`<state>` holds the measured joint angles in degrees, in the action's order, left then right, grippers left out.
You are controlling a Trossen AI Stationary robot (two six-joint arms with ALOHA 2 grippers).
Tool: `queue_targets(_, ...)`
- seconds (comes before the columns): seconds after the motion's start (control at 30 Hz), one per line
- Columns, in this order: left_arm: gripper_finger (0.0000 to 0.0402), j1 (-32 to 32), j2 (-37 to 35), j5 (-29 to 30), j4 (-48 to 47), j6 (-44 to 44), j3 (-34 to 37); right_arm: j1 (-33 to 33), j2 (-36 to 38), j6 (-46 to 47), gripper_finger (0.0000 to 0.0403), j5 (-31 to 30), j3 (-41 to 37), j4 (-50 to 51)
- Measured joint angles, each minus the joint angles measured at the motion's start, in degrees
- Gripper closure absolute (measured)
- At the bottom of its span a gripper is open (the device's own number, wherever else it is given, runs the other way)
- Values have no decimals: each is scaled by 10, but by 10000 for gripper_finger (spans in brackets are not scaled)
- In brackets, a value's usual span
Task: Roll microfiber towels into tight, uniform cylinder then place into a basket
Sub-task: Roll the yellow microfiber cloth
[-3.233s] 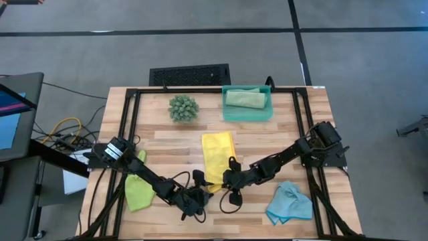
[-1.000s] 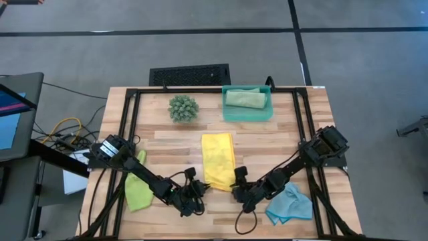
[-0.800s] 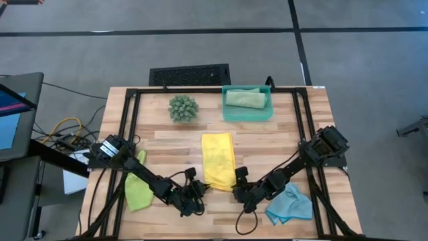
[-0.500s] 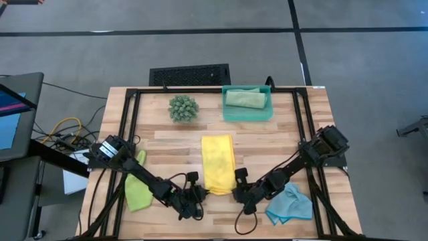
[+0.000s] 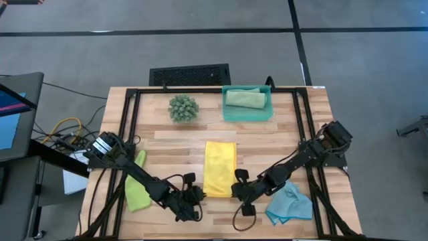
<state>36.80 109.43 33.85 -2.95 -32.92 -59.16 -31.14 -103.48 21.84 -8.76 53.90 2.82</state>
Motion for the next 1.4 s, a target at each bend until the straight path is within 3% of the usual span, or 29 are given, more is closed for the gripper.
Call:
queue_targets(0.2,401,-17,0,4,-32,-41,0,38,0,31,378,15,-19,0)
queue_targets(0.5,397,-23,0,38,-43,-58,1,61,-8,23,391,39,-20,-4)
queue_targets(0.9,307,-31,-19,40,-47,-63,1,72,-29,23,385,66,-19,-22)
queue_targets(1.2,304,-18,-53,73,-55,-73,1,72,-28,42,377,69,-19,-17)
queue_targets(1.4,326,-23,-47,43,-34,-45,1,72,-28,42,381,69,-20,-17)
